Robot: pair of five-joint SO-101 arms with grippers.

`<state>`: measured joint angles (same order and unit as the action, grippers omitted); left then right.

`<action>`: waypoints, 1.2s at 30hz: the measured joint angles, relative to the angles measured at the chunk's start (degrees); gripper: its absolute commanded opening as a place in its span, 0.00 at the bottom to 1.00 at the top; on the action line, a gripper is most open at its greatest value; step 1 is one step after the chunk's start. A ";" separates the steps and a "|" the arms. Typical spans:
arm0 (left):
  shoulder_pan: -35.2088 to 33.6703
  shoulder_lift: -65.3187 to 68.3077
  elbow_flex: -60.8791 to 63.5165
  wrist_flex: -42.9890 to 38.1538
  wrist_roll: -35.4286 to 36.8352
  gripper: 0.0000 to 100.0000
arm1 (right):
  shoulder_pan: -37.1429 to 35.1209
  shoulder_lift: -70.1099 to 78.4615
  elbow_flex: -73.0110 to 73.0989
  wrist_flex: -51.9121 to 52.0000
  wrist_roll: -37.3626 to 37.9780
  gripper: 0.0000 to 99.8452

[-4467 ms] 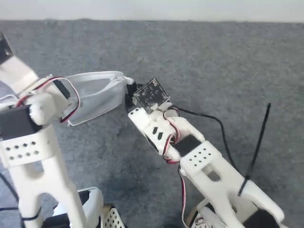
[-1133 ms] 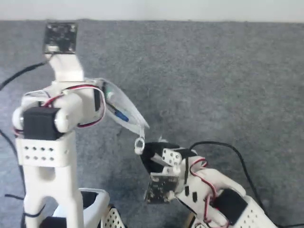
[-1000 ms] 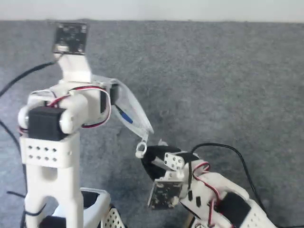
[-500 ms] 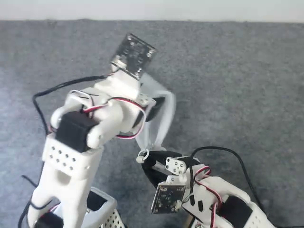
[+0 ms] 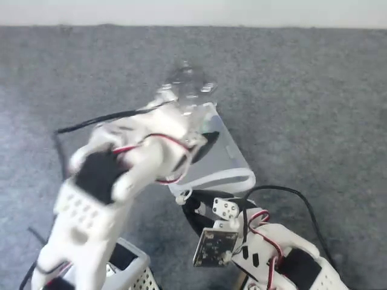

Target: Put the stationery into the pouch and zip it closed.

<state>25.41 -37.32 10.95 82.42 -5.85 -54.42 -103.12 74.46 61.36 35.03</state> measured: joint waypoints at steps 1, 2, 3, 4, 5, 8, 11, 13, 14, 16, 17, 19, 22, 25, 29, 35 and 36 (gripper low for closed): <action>-0.70 -1.49 -0.62 0.79 0.00 0.21 | 0.70 0.00 0.00 0.00 0.00 0.01; -1.41 -2.81 -0.97 1.32 -0.26 0.21 | 1.49 -0.09 0.00 0.26 -0.26 0.01; -2.20 -4.13 -1.14 1.76 -1.32 0.21 | 2.11 -0.09 -0.18 0.44 -0.97 0.01; -3.16 -5.19 -1.14 2.20 -2.11 0.21 | 2.90 -0.09 -0.53 0.44 -1.58 0.01; -4.04 -6.07 -1.14 2.64 -2.64 0.21 | 3.69 -0.09 -0.88 0.44 -1.93 0.01; -6.07 -8.00 -1.14 4.92 -4.57 0.21 | 5.54 -0.26 -1.58 0.44 -2.46 0.01; -6.68 -9.41 -1.14 7.82 -6.15 0.21 | 7.30 -0.09 -2.73 0.44 -2.64 0.01; -6.68 -10.02 -1.14 9.67 -6.59 0.21 | 8.53 -0.09 -3.34 0.44 -2.64 0.01; -6.68 -10.20 -1.14 10.29 -6.68 0.21 | 9.23 -0.09 -3.60 0.44 -2.64 0.01; -6.68 -10.37 -1.14 11.25 -6.68 0.21 | 10.55 -0.18 -4.04 0.44 -3.25 0.01; -6.68 -10.37 -1.14 11.52 -6.68 0.21 | 11.34 -0.26 -4.40 0.44 -3.87 0.01; -6.68 -10.46 -1.14 11.69 -6.68 0.21 | 12.84 -0.09 -5.01 0.44 -4.84 0.01; -6.68 -10.46 -0.18 11.69 -6.68 0.21 | 15.38 -0.09 -5.98 0.44 -5.89 0.01; -6.68 -10.46 1.58 11.69 -6.68 0.21 | 17.76 -0.09 -6.95 0.44 -6.68 0.01; -4.31 -10.46 2.02 11.69 -6.51 0.21 | 19.69 -0.09 -7.12 -0.26 -6.68 0.01; 0.62 -10.46 2.02 11.69 -5.19 0.21 | 22.51 -0.09 -7.12 -2.81 -6.68 0.01; 0.79 -10.46 2.02 11.69 -5.19 0.21 | 22.77 -0.09 -7.12 -3.16 -6.68 0.01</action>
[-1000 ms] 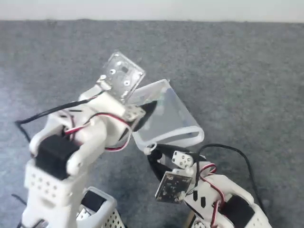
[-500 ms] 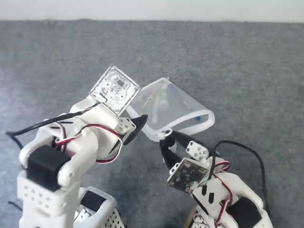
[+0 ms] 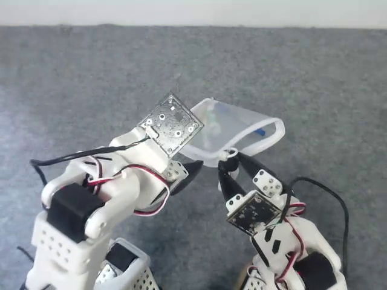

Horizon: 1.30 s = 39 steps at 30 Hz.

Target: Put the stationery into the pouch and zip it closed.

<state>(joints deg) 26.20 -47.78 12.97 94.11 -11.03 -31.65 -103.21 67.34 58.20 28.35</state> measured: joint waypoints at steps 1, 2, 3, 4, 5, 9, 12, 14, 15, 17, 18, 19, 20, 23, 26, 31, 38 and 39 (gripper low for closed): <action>0.09 0.00 0.00 0.00 0.09 0.21 | 0.18 0.00 0.00 -0.18 0.00 0.01; 0.26 0.00 0.00 0.00 0.09 0.21 | 0.26 0.00 0.00 -0.44 0.00 0.01; 0.44 0.00 0.00 0.00 0.09 0.21 | 0.44 0.00 0.00 -0.88 0.00 0.01; 0.53 0.00 0.00 0.00 0.09 0.21 | 0.53 0.00 0.00 -1.14 0.00 0.01; 0.53 0.00 0.00 0.00 0.35 0.21 | 0.53 0.00 0.00 -1.49 0.00 0.01; 0.53 -4.40 3.96 -2.55 1.85 0.21 | 0.53 0.00 0.00 -2.46 0.00 0.01; 0.44 -11.25 10.99 -7.21 2.02 0.21 | 0.53 0.00 0.00 -2.64 0.00 0.01; 0.44 -16.09 16.00 -9.85 2.11 0.21 | 0.53 0.00 0.00 -2.64 0.00 0.01; 0.44 -18.20 18.20 -10.99 2.20 0.21 | 0.53 0.00 0.00 -2.64 0.00 0.01; 0.44 -21.27 21.80 -12.75 2.20 0.21 | 0.53 0.09 -1.05 -2.64 0.00 0.01; 0.44 -22.15 23.12 -13.10 2.20 0.21 | 0.62 0.09 -1.93 -2.64 0.00 0.01; 0.44 -22.68 24.18 -13.36 2.02 0.21 | 0.62 0.09 -2.37 -2.64 0.18 0.01; 0.44 -23.03 24.88 -13.45 1.67 0.21 | 0.70 0.09 -2.64 -2.64 0.97 0.01; 0.44 -23.38 26.73 -13.98 1.05 0.22 | 0.62 0.09 -2.64 -2.64 2.73 0.01; 0.44 -23.65 28.57 -15.03 0.97 0.26 | 0.62 0.09 -2.64 -2.64 3.34 0.01; 0.53 -23.47 32.79 -17.76 0.97 0.26 | -0.53 0.09 -2.64 -4.48 4.75 0.01; 0.70 -23.38 37.89 -23.38 0.97 0.26 | -6.42 0.09 -2.64 -4.48 7.30 0.01; 1.49 -23.38 38.33 -23.74 0.97 0.26 | -7.12 0.09 -2.64 -4.48 7.30 0.01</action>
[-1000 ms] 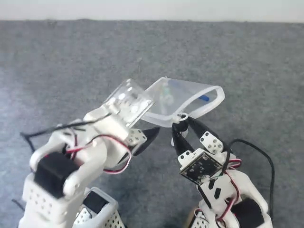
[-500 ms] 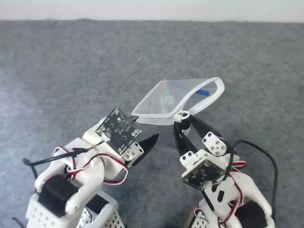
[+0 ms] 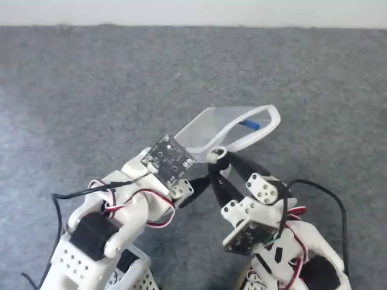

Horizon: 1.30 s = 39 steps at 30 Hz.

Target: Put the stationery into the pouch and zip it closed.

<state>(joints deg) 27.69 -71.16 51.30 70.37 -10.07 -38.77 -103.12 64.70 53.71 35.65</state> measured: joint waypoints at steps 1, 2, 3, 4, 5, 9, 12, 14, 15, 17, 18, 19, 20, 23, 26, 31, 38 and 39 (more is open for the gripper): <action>1.14 0.00 0.26 -0.09 0.00 0.26 | -0.44 0.00 0.00 0.00 0.09 0.01; 1.85 0.00 0.44 -0.09 0.00 0.26 | -0.70 0.00 0.00 0.00 0.09 0.01; 2.37 0.00 0.88 -0.35 0.00 0.26 | -0.88 0.00 0.00 0.00 0.09 0.01; 2.81 -0.09 1.32 -1.05 0.00 0.26 | -0.97 0.00 0.00 0.00 0.09 0.01; 2.99 -0.18 1.93 -1.85 0.00 0.26 | -0.97 0.00 0.00 0.44 0.09 0.01; 3.25 -0.18 4.04 -4.31 -0.18 0.26 | -0.97 0.00 -2.73 4.48 0.18 0.01; 3.25 -0.18 4.04 -4.57 -0.35 0.26 | -0.97 0.00 -4.04 7.30 0.44 0.01; 3.25 -0.18 4.04 -4.66 -0.35 0.24 | -1.05 0.00 -4.04 8.35 0.44 0.01; 3.25 -0.18 4.04 -4.66 -0.35 0.22 | -1.05 -0.09 -4.04 8.88 0.44 0.01; 3.25 -0.18 4.04 -4.66 -0.88 0.19 | -1.05 -0.62 -4.04 9.85 0.53 0.01; 3.25 -0.18 4.04 -4.66 -1.67 0.18 | -1.05 -0.88 -4.04 10.46 0.53 0.01; 3.25 -0.18 4.04 -4.66 -2.37 0.18 | -1.05 -0.88 -4.31 10.99 0.53 0.01; 3.43 -0.18 4.04 -4.66 -2.90 0.18 | -1.05 -0.97 -4.57 11.43 0.53 0.01; 3.52 -0.18 4.04 -4.66 -3.69 0.18 | -1.05 -0.97 -5.27 11.87 0.53 0.01; 3.52 -0.18 4.04 -4.92 -3.69 0.18 | -1.05 -0.97 -5.89 12.92 0.53 0.01; 3.87 -0.18 7.21 -9.49 -3.69 0.18 | -3.16 -0.97 -6.15 14.33 0.53 0.01; 5.80 -0.18 11.52 -16.26 -3.69 0.17 | -4.40 -0.97 -6.15 15.03 -1.23 0.01; 5.89 -0.18 11.87 -17.05 -3.69 0.16 | -4.40 -0.97 -6.15 15.03 -1.58 0.01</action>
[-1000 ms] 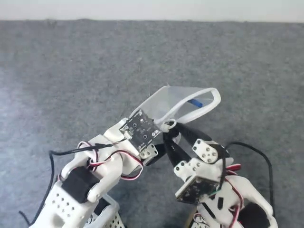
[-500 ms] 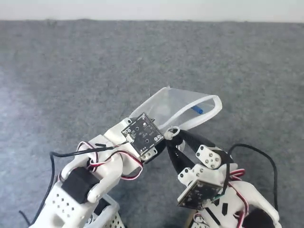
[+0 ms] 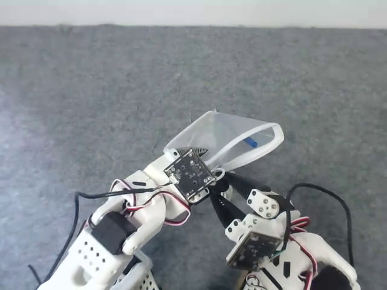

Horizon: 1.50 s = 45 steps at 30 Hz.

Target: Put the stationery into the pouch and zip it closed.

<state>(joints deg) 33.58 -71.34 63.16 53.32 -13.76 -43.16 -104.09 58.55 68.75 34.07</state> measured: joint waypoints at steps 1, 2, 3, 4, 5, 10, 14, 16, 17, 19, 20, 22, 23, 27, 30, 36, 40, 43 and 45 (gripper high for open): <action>0.09 0.00 0.44 -0.79 0.00 0.14 | 0.00 0.00 0.00 0.00 -0.18 0.01; 0.09 0.00 0.79 -1.41 0.00 0.11 | 0.00 0.00 0.00 0.00 -0.35 0.01; 0.09 0.00 1.05 -1.93 0.00 0.08 | 0.00 0.00 0.00 0.00 -0.35 0.01; 0.09 0.00 1.41 -2.46 0.00 0.04 | 0.00 0.00 0.00 0.00 -0.44 0.01; 0.09 0.00 1.58 -2.99 0.00 0.00 | 0.00 0.00 0.00 0.00 -0.53 0.01; 1.23 0.00 1.67 -3.78 0.00 0.01 | 6.07 0.00 -0.09 -1.49 -4.13 0.01; 2.46 0.00 1.93 -3.78 0.00 0.01 | 12.75 0.44 -0.09 -4.31 -8.09 0.01; 3.08 -0.09 2.81 -3.87 0.00 0.01 | 15.56 0.97 0.18 -5.89 -10.02 0.01; 3.08 -0.35 3.16 -4.04 0.00 0.01 | 16.88 0.97 0.62 -7.03 -10.90 0.01; 3.08 -0.62 3.43 -4.40 -0.09 0.01 | 19.16 0.97 1.93 -9.23 -12.40 0.01; 3.08 -0.62 3.52 -4.40 -0.09 0.01 | 20.22 0.97 2.64 -10.29 -12.84 0.01; 3.08 -0.62 3.52 -4.75 -0.09 0.01 | 21.98 0.97 3.78 -12.31 -13.36 0.01; 3.08 -0.62 3.52 -5.10 -0.09 0.01 | 22.68 0.97 4.22 -13.01 -13.36 0.01; 3.08 -0.62 3.52 -5.19 -0.09 0.01 | 24.35 0.97 5.01 -14.59 -13.45 0.01; 3.08 -0.62 3.43 -5.19 -0.09 0.01 | 24.62 0.97 5.01 -14.77 -13.71 0.01; 3.16 -0.62 3.43 -5.27 -0.09 0.01 | 26.20 0.97 5.01 -14.95 -13.71 0.01; 3.16 -0.62 3.43 -5.27 -0.09 0.01 | 27.96 1.05 5.01 -16.00 -13.71 0.01; 3.16 -0.62 3.34 -5.27 -0.09 0.01 | 29.10 1.05 6.77 -17.76 -13.80 0.01; 3.16 -0.70 3.43 -5.27 -0.09 0.01 | 29.98 1.05 8.00 -19.52 -13.80 0.01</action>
<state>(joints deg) 36.75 -72.04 66.59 48.04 -13.85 -13.19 -103.03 66.55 49.23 20.26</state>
